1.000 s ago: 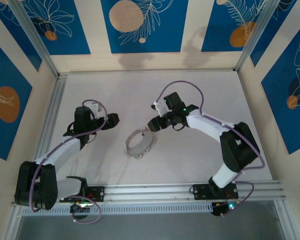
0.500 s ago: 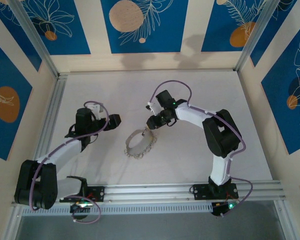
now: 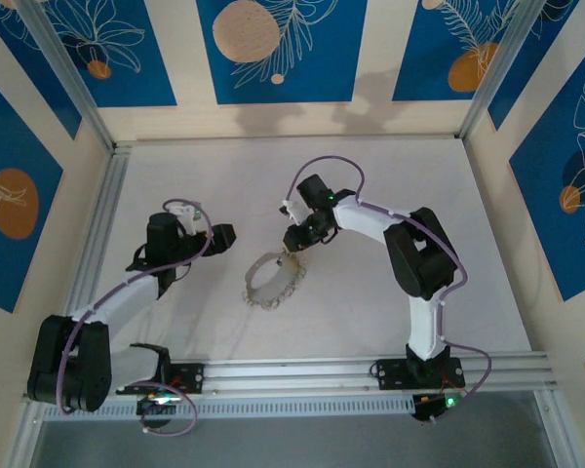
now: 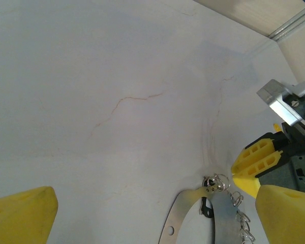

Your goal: Put the keys on the keyring

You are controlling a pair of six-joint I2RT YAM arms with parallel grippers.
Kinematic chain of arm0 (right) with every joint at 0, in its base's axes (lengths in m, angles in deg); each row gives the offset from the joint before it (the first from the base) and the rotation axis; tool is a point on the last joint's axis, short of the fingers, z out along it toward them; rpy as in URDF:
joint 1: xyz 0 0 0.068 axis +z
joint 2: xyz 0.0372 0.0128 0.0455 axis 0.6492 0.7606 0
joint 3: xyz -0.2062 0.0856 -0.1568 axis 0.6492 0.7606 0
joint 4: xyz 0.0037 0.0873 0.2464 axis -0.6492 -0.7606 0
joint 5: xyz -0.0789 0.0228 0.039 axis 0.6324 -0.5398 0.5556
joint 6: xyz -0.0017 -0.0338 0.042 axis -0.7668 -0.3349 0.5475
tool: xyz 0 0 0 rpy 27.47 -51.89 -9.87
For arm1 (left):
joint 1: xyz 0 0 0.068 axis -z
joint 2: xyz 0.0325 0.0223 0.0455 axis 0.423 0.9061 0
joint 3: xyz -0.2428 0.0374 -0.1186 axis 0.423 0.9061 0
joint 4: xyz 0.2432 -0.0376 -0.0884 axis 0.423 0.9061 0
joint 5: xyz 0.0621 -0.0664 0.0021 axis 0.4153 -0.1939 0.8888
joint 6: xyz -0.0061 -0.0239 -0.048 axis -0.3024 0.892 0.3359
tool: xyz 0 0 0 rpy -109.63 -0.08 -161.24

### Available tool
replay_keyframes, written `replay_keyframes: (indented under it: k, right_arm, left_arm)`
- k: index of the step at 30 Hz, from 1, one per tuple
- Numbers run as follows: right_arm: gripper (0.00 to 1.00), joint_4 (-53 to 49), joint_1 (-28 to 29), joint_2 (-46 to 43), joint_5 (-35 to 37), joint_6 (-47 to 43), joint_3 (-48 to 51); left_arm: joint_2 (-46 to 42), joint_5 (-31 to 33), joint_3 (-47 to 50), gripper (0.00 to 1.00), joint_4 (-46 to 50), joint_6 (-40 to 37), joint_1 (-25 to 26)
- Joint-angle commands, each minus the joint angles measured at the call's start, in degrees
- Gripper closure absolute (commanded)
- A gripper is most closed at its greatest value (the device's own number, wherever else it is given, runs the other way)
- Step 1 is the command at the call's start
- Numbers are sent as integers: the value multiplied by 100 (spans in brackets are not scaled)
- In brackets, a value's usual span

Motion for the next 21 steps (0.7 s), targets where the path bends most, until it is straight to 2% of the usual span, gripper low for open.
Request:
replay_keyframes:
  k: [1,8,16,21]
  right_arm:
    - [78,-311,50,152,-71,-95,-223]
    - [78,-436,64,326,-108,-126,-383]
    - [86,-520,77,423,-161,-175,-472]
    - [86,-601,81,496,-188,-200,-564]
  left_arm:
    - [-135,-98,84,0,-140,-116,67]
    - [-213,-80,106,0,-113,-150,67]
    - [-264,-18,128,0,-79,-185,65]
    - [-320,25,128,0,-30,-214,67]
